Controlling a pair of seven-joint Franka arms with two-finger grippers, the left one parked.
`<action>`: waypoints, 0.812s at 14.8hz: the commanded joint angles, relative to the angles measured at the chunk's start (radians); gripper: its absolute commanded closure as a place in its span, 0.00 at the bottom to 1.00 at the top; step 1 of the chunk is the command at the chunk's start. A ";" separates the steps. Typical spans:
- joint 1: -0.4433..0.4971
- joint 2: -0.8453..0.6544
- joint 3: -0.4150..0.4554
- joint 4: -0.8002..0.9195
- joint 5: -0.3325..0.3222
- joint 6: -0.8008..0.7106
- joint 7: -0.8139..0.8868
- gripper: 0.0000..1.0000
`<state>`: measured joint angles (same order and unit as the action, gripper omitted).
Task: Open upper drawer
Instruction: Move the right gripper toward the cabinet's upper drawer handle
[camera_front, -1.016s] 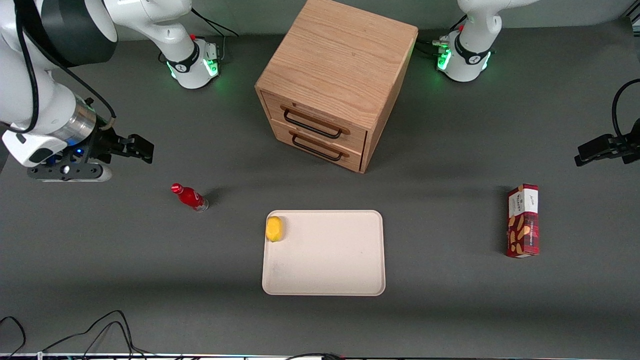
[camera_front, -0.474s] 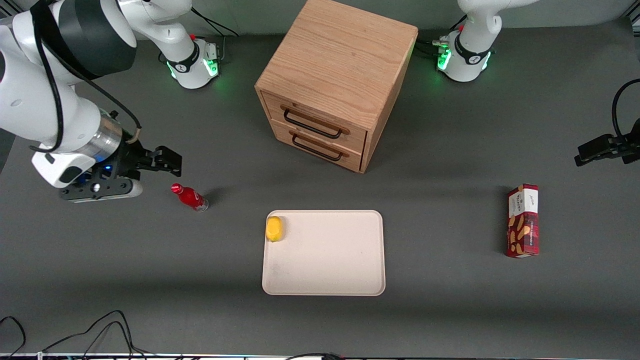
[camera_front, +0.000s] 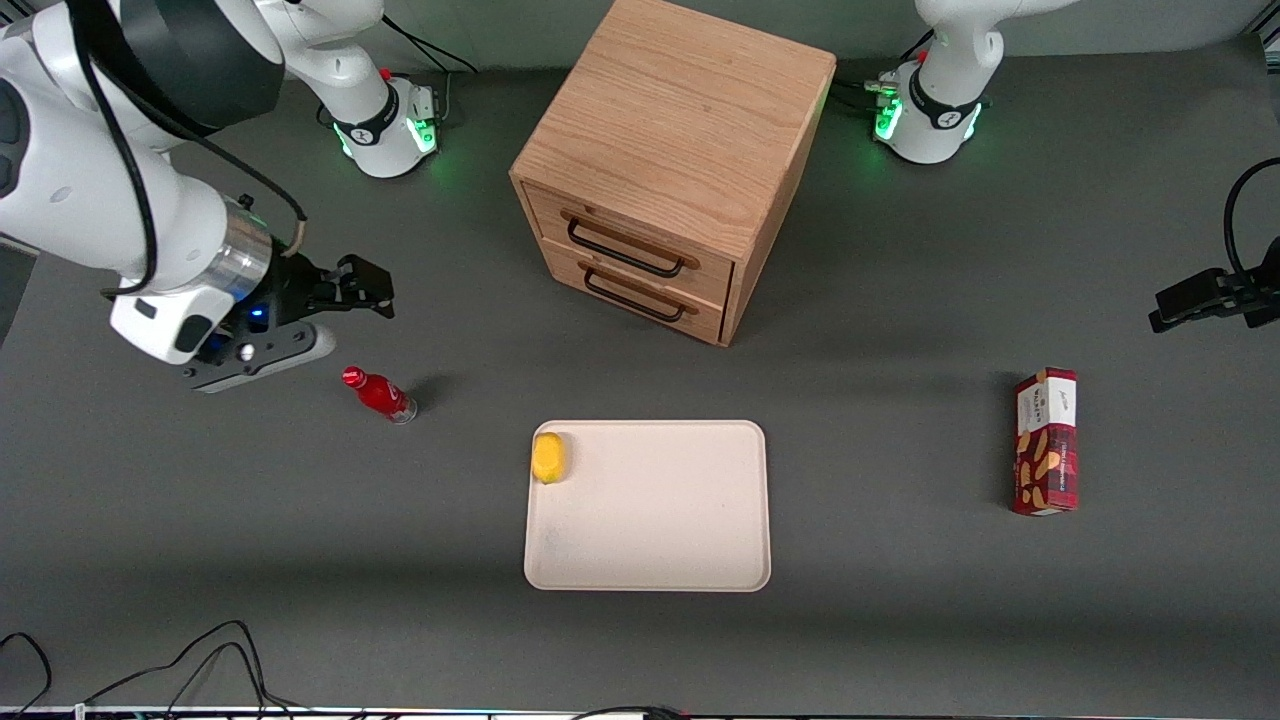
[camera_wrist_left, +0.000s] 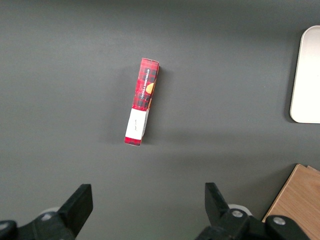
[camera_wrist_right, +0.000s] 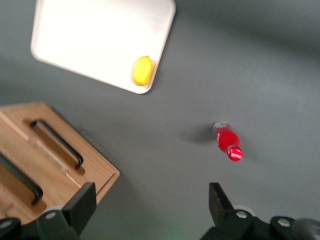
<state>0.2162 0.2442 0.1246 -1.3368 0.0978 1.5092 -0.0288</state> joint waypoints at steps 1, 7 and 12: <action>0.008 0.012 0.042 0.027 0.017 -0.023 -0.106 0.00; 0.044 0.075 0.113 0.028 0.008 0.017 -0.100 0.00; 0.130 0.125 0.122 0.027 0.016 0.075 -0.195 0.00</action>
<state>0.3171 0.3382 0.2500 -1.3374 0.0993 1.5570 -0.1460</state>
